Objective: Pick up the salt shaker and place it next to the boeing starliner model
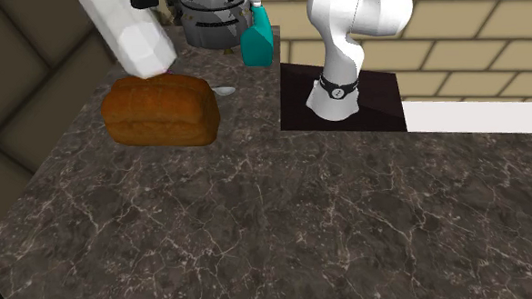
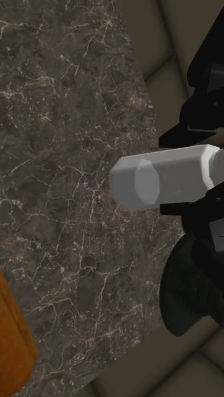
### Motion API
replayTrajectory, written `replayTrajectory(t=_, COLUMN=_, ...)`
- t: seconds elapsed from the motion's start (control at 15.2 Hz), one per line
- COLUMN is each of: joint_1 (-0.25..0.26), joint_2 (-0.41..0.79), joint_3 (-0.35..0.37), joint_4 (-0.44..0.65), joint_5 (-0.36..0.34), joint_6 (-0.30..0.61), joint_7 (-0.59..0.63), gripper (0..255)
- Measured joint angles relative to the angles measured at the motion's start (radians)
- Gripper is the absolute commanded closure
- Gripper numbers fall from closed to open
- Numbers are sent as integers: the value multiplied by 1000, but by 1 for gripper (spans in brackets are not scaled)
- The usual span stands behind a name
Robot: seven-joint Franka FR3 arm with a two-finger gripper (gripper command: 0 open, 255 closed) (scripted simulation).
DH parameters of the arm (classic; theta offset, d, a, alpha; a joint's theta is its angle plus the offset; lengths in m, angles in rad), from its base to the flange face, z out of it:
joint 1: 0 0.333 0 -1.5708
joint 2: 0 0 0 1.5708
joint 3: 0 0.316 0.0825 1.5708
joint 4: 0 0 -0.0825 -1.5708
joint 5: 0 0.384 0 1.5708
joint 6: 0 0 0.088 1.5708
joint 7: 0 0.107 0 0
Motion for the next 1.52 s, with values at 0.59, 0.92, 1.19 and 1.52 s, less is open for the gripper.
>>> replayTrajectory(t=0.59, joint_1=-39, joint_2=-330, joint_3=-4, joint_4=-305, joint_5=-87, joint_6=-12, joint_7=-33, gripper=255)
replayTrajectory(t=0.92, joint_1=-76, joint_2=-501, joint_3=-16, joint_4=-436, joint_5=-131, joint_6=-47, joint_7=-70, gripper=255)
replayTrajectory(t=1.19, joint_1=-109, joint_2=-628, joint_3=-23, joint_4=-509, joint_5=-162, joint_6=-96, joint_7=-99, gripper=255)
replayTrajectory(t=1.52, joint_1=-150, joint_2=-764, joint_3=-51, joint_4=-563, joint_5=-206, joint_6=-170, joint_7=-158, gripper=255)
